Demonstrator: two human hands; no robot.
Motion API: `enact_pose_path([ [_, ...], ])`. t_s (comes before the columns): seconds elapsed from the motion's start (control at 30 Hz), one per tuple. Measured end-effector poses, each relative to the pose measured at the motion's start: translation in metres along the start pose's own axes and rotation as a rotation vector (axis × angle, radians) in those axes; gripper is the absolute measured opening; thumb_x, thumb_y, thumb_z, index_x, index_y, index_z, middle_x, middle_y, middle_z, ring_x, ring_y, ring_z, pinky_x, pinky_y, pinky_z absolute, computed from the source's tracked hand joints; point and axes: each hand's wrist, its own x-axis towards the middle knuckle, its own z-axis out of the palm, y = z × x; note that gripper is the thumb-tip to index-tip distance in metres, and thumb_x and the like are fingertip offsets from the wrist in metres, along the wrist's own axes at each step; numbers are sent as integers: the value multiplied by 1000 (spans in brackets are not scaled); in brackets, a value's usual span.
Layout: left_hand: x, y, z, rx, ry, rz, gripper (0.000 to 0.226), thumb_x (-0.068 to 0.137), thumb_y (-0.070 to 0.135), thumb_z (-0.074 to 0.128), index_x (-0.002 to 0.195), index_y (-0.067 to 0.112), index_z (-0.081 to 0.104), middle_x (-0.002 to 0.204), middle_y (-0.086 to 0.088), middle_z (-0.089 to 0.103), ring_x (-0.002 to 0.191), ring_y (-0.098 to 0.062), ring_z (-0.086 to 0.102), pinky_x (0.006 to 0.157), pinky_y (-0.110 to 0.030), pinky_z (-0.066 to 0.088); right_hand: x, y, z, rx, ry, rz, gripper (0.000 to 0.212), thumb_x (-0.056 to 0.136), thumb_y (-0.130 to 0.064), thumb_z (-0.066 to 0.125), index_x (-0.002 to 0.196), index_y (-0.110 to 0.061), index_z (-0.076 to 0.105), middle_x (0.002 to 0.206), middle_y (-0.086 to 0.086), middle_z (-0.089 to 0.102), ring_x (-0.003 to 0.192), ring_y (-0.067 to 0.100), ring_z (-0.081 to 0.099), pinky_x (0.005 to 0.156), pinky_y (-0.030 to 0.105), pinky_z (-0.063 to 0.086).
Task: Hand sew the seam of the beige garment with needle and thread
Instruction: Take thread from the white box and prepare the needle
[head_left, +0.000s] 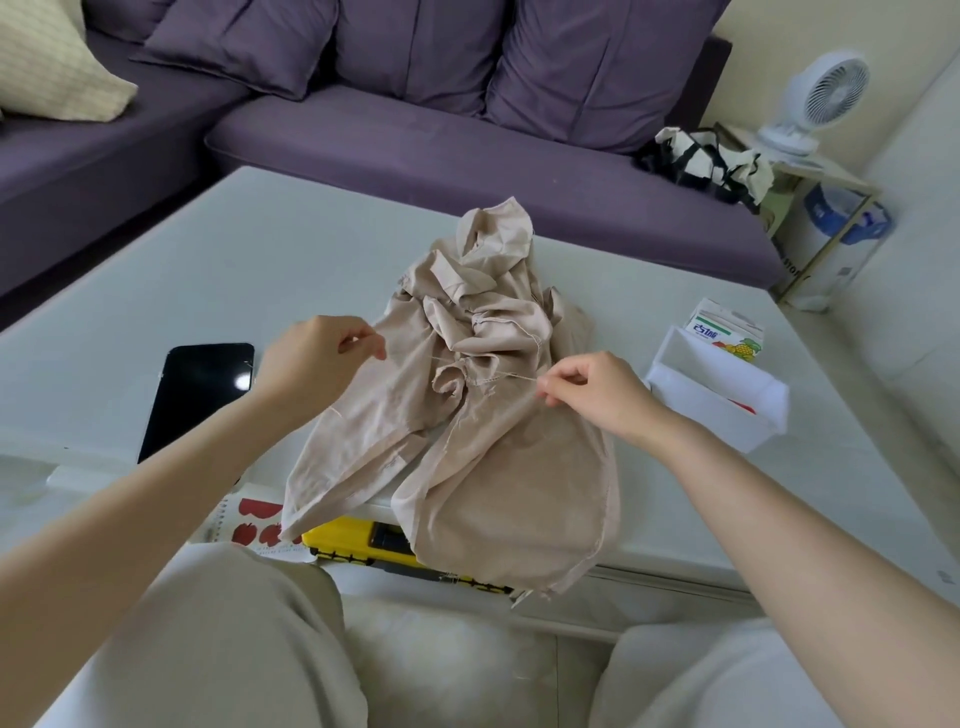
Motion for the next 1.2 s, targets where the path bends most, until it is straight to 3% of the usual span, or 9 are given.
enact_pose_path([
  [0.17,-1,-27,2,122,-54,-77,25,95,23,48,80,22,68,65,2,59,53,-16,46,49,-27,31,-4,13,-9,-35,13,52,19,91,-24,59,77,-21,71,71,-8,68,77,5,61,63,12,39],
  [0.3,-1,-29,15,442,-144,13,24,96,14,42,111,16,61,115,-6,58,104,-26,49,85,-36,35,-7,12,-8,-60,33,37,19,91,-23,58,77,-21,71,65,-10,64,66,-2,57,57,5,37],
  [0.4,-5,4,27,233,-43,219,31,97,8,41,125,11,53,129,-8,52,119,-27,44,96,-33,32,-9,4,-5,-102,18,-11,21,91,-24,58,74,-22,70,65,-10,64,57,-4,52,55,9,37],
  [0.47,-12,37,32,-13,-37,328,29,99,13,40,123,9,56,124,-6,56,115,-23,50,91,-22,33,-9,-3,-2,-118,9,-52,23,91,-25,59,71,-22,69,68,-1,66,57,1,51,61,22,40],
  [0.53,-19,66,40,-240,-182,301,29,100,16,39,124,10,55,117,-1,58,107,-16,54,86,-18,36,-9,-10,1,-113,4,-83,20,90,-26,59,74,-21,72,75,7,67,68,17,57,68,33,45],
  [0.6,-24,85,49,-476,-322,231,26,101,18,37,117,10,56,106,-1,60,94,-11,58,86,-21,44,-9,-15,3,-106,-3,-104,20,90,-30,59,75,-24,71,76,8,68,76,24,61,74,38,48],
  [0.67,-24,94,57,-594,-392,162,28,102,22,36,110,5,57,89,0,60,73,0,58,72,-18,48,-12,-20,2,-77,1,-123,23,91,-26,57,73,-23,70,76,7,69,79,23,63,76,36,49],
  [0.9,-18,85,62,-310,-223,169,27,94,30,55,72,19,65,54,8,43,51,-5,42,49,-16,30,-14,-13,-2,-37,12,-120,19,91,-19,58,80,-15,74,78,10,70,79,24,62,73,31,48],
  [1.2,-6,55,48,-207,-68,53,20,92,18,56,73,17,62,50,12,44,47,-6,39,44,-13,31,-13,24,-7,-41,30,12,21,91,-25,60,72,-26,66,70,-7,67,74,11,60,69,21,43],
])
